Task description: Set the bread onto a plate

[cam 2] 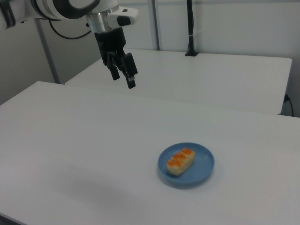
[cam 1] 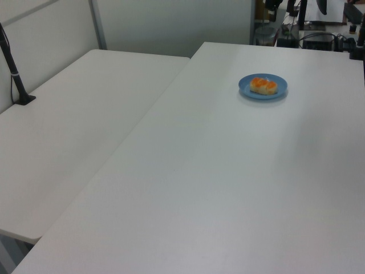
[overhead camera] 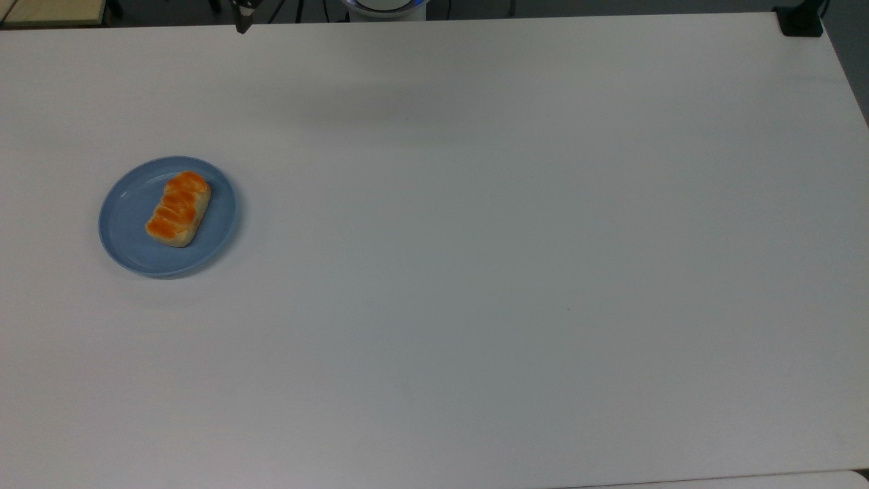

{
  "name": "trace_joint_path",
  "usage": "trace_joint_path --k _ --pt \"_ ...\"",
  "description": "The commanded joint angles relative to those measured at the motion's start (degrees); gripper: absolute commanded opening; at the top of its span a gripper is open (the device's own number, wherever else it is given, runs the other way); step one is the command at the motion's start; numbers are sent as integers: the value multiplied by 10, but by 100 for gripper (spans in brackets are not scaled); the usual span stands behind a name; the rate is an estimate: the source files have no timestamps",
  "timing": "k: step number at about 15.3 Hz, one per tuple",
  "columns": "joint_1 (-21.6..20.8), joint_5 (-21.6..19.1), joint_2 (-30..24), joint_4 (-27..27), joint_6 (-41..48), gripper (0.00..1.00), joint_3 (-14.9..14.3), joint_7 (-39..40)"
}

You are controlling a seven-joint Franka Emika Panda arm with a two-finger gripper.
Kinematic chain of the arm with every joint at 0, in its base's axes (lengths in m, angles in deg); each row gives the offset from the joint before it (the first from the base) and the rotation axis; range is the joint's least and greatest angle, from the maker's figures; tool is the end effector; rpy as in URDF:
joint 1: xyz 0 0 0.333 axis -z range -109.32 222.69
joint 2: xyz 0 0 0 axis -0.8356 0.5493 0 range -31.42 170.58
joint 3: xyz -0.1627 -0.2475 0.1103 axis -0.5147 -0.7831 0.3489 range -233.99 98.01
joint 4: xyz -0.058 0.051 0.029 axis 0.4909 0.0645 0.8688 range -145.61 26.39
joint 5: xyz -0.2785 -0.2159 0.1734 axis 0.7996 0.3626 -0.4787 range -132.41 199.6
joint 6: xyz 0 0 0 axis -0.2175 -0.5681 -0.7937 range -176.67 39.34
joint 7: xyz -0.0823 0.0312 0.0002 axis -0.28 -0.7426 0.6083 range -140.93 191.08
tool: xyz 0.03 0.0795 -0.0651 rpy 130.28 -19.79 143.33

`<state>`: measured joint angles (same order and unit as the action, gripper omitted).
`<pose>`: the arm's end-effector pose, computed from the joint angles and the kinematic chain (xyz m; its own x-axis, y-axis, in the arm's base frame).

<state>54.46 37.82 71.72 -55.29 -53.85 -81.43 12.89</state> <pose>0.5586 -0.1158 0.6436 0.9152 -0.3923 0.0925 -0.3987 -0.9148 0.0641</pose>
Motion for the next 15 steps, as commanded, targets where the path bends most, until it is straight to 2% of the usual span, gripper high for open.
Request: trace_joint_path --k 1,2,3,4,8,10,15 --pt "-28 -32 -21 -22 -2 100 -24 47" --pt "-26 -66 -21 -21 -4 100 -25 85" --pt "-26 -81 -22 -24 -6 100 -23 110" --pt "-26 -82 -22 -25 -9 100 -19 119" --pt "-9 -78 -22 -24 -20 100 29 142" --pt "-8 -69 -17 -27 -21 100 31 171" --pt "-8 -69 -21 -32 -21 100 31 173"
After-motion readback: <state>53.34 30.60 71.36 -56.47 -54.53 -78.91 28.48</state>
